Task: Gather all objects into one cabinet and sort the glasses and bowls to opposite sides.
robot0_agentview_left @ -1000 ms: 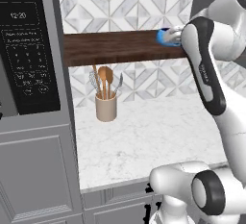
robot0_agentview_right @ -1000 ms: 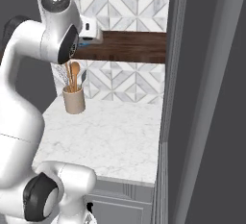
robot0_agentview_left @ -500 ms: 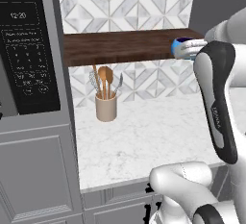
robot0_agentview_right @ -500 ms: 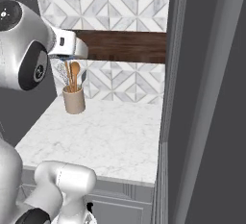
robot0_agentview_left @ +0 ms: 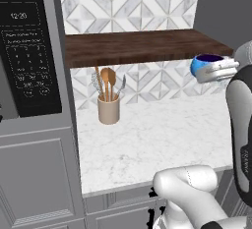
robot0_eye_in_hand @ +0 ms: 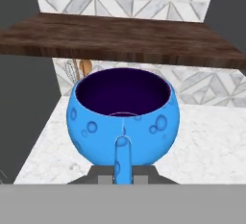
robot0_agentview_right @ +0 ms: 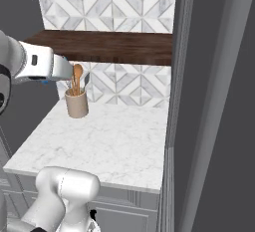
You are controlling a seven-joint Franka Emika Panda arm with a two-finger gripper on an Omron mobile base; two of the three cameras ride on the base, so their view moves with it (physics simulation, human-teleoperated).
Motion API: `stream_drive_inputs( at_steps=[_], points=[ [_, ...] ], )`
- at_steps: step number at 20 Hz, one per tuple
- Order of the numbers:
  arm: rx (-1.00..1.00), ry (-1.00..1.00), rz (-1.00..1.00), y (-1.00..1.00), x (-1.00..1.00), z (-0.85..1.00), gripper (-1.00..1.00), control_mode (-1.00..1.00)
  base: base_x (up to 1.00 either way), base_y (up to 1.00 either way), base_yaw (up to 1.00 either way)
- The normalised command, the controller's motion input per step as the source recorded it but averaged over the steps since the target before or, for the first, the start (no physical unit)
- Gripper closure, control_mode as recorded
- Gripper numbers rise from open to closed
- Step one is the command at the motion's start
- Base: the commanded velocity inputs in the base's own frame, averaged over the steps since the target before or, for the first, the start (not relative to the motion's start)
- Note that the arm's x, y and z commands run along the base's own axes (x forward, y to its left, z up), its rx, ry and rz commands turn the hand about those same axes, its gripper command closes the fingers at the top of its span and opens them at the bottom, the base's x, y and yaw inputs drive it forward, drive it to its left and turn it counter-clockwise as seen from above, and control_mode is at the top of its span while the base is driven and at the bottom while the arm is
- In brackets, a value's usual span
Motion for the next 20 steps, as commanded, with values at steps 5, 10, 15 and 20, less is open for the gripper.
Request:
stream_drive_inputs(
  at_steps=[5,10,15,20],
  points=[
    [0.00,0.14,0.00,0.00,-0.61,0.06,1.00,-1.00,0.00,0.00,0.00],
    [0.01,0.01,-0.01,0.00,0.00,0.01,1.00,-1.00,0.00,0.00,0.00],
    [0.00,-0.02,0.00,0.00,0.00,-0.16,1.00,-1.00,0.00,0.00,0.00],
    [0.00,-0.02,0.00,0.00,0.01,0.00,1.00,-1.00,0.00,0.00,0.00]
  ],
)
